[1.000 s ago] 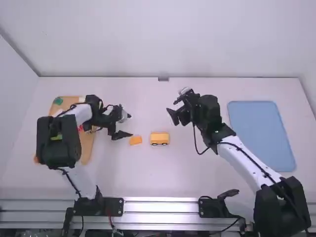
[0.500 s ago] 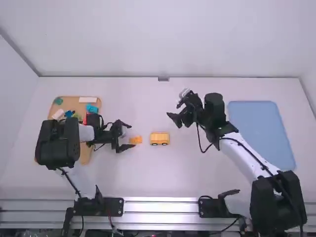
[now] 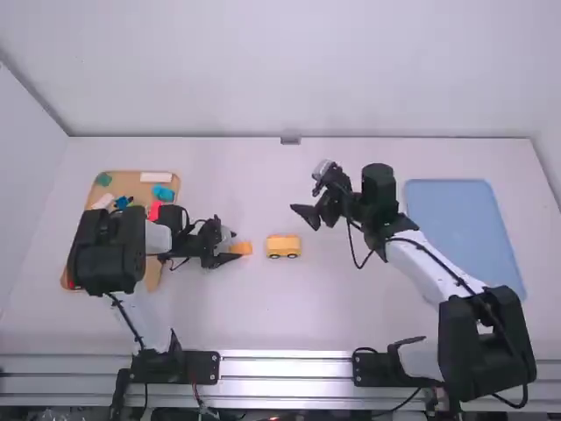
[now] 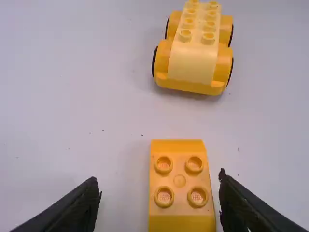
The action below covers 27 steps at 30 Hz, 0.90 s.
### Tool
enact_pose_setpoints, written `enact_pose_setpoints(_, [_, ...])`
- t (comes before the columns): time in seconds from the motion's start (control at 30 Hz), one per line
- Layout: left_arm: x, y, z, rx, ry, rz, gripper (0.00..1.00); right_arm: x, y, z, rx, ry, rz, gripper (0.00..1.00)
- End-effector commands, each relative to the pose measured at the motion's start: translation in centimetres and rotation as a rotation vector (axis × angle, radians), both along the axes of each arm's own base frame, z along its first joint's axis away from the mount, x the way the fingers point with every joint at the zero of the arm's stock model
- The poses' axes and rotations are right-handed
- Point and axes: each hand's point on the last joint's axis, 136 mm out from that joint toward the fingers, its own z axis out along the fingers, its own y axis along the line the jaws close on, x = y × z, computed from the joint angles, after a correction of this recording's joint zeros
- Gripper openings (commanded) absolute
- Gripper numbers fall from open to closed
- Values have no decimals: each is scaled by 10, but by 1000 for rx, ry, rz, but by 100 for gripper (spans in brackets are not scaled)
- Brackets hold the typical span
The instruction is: Assemble lego blocks to make yellow taxi
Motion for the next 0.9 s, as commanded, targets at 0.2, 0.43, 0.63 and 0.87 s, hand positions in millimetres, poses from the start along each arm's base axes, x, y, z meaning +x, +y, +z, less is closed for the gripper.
enact_pose_setpoints(0.2, [-16,-7,-16,-11,55,-12,58,-2,1,-2,4,4,13,98])
enact_pose_setpoints(0.43, [-9,-6,-10,-25,17,-12,29,0,-2,-3,-3,6,-4,98])
enact_pose_setpoints(0.63, [-1,-9,16,-64,-1,-30,2,21,-27,-9,-46,1,-133,98])
enact_pose_setpoints(0.87, [-7,-27,60,-51,-100,-184,2,-2,-29,-51,-185,8,29,98])
